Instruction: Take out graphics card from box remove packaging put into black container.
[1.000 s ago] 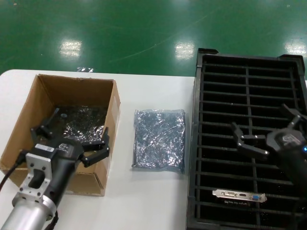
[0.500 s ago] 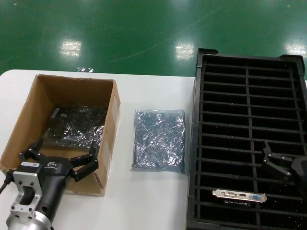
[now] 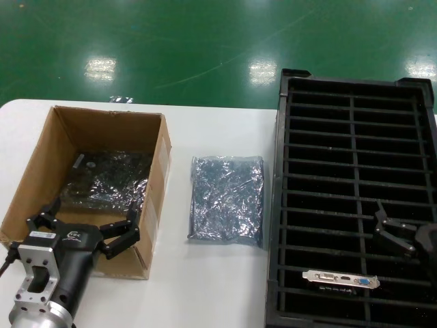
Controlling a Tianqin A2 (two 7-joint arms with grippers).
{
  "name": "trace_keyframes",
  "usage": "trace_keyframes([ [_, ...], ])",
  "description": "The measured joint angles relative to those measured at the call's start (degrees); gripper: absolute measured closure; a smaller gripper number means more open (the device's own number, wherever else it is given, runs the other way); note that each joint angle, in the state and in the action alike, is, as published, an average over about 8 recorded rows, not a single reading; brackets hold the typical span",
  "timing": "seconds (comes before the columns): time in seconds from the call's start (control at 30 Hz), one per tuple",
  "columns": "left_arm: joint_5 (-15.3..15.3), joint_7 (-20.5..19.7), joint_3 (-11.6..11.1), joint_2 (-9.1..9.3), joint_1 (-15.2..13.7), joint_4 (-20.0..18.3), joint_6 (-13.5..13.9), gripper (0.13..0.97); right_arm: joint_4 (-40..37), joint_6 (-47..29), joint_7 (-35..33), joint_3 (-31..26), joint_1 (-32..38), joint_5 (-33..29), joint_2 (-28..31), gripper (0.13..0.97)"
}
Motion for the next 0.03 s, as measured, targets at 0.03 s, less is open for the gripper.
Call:
trace_keyframes([
  [0.03, 0.0, 0.0, 0.0, 0.0, 0.0, 0.0, 0.0, 0.132, 0.0, 0.0, 0.0, 0.0, 0.0, 0.0, 0.0, 0.129],
])
